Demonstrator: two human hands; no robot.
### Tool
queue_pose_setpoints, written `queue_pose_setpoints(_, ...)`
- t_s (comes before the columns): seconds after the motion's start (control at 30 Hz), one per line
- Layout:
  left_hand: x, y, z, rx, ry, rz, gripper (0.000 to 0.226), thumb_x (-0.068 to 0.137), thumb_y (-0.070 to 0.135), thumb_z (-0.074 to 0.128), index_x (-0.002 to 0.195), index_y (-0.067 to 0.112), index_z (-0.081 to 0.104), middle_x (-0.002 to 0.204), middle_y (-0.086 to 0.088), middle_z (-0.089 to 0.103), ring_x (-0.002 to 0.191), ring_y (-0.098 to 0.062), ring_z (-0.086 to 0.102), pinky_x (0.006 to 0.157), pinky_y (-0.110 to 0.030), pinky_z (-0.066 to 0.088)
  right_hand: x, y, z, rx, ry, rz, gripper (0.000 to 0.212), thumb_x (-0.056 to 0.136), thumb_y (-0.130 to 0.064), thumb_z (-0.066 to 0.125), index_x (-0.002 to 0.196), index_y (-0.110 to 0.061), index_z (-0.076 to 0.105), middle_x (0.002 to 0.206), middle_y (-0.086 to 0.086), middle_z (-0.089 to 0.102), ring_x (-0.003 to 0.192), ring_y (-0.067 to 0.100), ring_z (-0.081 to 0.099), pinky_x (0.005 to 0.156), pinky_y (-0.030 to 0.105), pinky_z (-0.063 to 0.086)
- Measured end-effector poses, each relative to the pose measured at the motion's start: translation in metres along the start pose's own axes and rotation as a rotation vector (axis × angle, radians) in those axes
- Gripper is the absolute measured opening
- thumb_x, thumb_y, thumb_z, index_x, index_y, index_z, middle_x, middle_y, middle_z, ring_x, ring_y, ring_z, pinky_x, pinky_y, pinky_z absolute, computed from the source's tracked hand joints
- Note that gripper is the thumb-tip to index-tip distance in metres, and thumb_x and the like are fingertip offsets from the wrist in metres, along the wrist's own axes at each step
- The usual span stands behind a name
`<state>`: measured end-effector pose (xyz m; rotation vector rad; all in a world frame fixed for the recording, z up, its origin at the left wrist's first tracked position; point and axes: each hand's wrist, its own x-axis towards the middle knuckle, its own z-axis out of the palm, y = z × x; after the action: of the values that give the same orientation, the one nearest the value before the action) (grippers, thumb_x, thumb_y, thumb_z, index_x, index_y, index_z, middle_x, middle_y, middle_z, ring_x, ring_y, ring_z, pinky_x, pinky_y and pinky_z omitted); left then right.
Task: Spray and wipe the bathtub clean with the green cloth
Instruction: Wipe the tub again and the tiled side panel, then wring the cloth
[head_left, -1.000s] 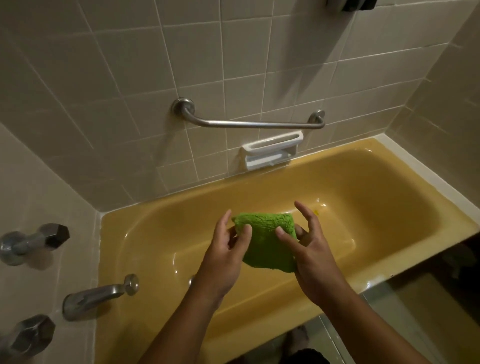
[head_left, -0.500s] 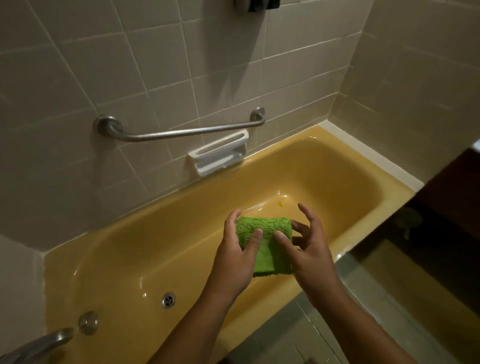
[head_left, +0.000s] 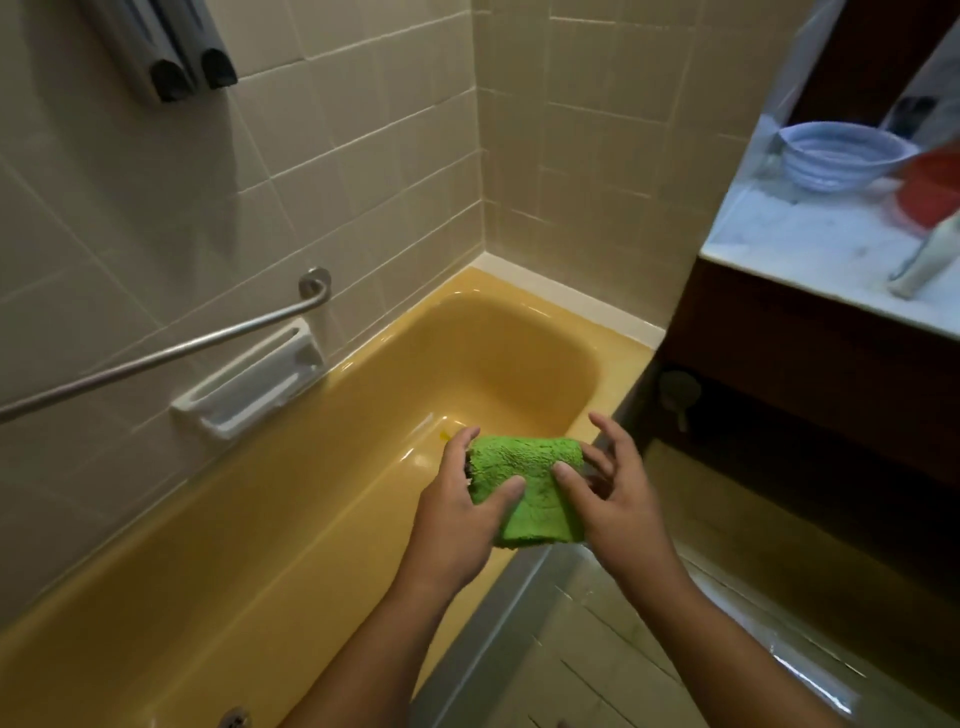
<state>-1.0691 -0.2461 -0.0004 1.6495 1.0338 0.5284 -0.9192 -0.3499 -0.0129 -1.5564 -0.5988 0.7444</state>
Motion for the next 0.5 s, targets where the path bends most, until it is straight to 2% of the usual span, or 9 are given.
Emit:
queue_pose_setpoints(0.1,0.022,0.012,0.03,0.104,-0.014,0.02,0.061,0.096,0.032,0.075,0.148,0.036,0.043,0.11,0.017,0.065,0.091,0.017,0.061,0.068,-0.004,0.047,0.021,0.008,-0.028,-0.006,0.041,0.011,0.067,0.095,-0.023,0.074,0.147,-0.05,0.043,0.134,-0.007,0.059,0.106,0.011,0.07,0.089,0.042,0.063)
queue_pose_setpoints(0.17,0.04,0.017,0.047,0.169,-0.017,0.041,0.057,0.096,0.033,0.074,0.146,0.034,0.045,0.111,0.01,0.068,0.09,0.009,0.064,0.067,-0.004,0.045,0.038,0.014,-0.042,-0.015,0.065,0.012,0.067,0.095,-0.022,0.074,0.15,-0.044,0.042,0.137,-0.002,0.06,0.106,0.013,0.071,0.091,0.04,0.062)
queue_pose_setpoints(0.27,0.072,0.021,0.072,0.245,-0.025,0.086,0.058,0.097,0.034,0.072,0.148,0.031,0.044,0.115,0.005,0.067,0.095,-0.01,0.064,0.075,-0.017,0.046,0.067,0.018,-0.057,-0.011,0.102,0.033,0.067,0.097,-0.016,0.071,0.154,-0.035,0.039,0.137,-0.004,0.06,0.102,0.01,0.072,0.081,0.032,0.063)
queue_pose_setpoints(0.4,0.124,0.019,0.101,0.327,-0.051,0.124,0.057,0.099,0.036,0.068,0.15,0.033,0.042,0.117,0.002,0.068,0.097,-0.016,0.064,0.076,-0.027,0.047,0.112,0.021,-0.072,-0.038,0.112,0.051,0.066,0.099,-0.014,0.068,0.153,-0.036,0.038,0.136,-0.01,0.057,0.098,0.014,0.073,0.081,0.039,0.065)
queue_pose_setpoints(0.5,0.164,0.015,0.117,0.33,-0.084,0.136,0.056,0.1,0.038,0.066,0.15,0.038,0.042,0.116,0.003,0.069,0.098,-0.017,0.066,0.081,-0.035,0.054,0.152,0.025,-0.08,-0.077,0.111,0.06,0.064,0.1,-0.015,0.067,0.151,-0.041,0.038,0.134,-0.016,0.057,0.098,0.009,0.073,0.075,0.033,0.064)
